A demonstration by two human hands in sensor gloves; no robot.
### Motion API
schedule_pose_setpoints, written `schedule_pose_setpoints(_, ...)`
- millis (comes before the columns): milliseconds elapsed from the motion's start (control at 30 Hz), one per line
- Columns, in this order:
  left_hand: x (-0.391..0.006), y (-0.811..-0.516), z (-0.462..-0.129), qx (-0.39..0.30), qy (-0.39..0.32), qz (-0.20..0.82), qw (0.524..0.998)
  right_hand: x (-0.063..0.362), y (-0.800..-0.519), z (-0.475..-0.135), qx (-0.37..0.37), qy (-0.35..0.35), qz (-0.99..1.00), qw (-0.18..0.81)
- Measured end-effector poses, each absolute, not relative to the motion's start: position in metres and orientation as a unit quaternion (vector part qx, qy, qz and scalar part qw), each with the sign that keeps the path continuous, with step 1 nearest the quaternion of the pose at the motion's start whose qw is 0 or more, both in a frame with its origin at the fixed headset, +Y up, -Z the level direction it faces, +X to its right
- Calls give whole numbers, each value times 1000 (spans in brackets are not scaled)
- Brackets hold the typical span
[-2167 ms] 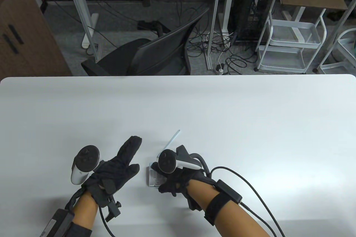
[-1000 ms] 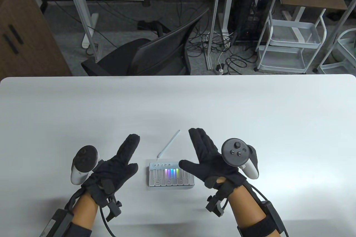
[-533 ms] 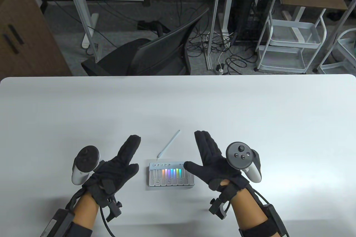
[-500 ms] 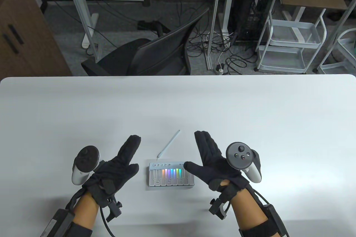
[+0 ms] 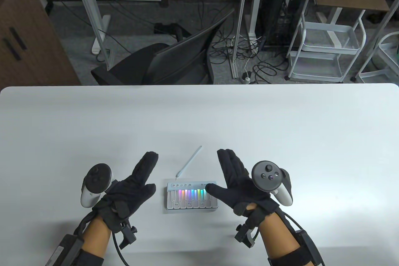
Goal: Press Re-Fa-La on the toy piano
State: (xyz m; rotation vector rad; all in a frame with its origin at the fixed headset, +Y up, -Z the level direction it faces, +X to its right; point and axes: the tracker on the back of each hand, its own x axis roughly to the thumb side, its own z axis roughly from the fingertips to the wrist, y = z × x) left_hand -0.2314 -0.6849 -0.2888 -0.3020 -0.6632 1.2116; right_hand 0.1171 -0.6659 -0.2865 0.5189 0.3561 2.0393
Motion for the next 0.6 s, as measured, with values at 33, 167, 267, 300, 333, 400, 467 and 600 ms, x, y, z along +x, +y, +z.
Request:
schedule_pose_setpoints(33,-231,-685,-289,-138,-304,557,760,117,-666,-286,213,146,837,482)
schedule_pose_setpoints(167,-232,-685,-289,-137,-305,557,760,117,-666,-286,212,148,838,481)
schedule_pose_setpoints(267,-232,-685,-289,-138,-305,557,760,117,-667,-286,211,147,839,480)
schedule_pose_setpoints(300,-232,-685,-289,-138,-305,557,760,117,-667,-286,211,146,838,481)
schedule_pose_setpoints(333,-232,-685,-289,-138,-305,558,760,117,-667,-286,211,147,838,481)
schedule_pose_setpoints(400,-232,-685,-289,-137,-305,558,759,117,-667,-286,211,147,838,481)
schedule_pose_setpoints(467,-232,-685,-289,-139,-304,558,760,117,-667,-286,211,149,839,480)
schedule_pose_setpoints(600,-232,-685,-289,-142,-304,557,760,117,-668,-286,209,149,839,481)
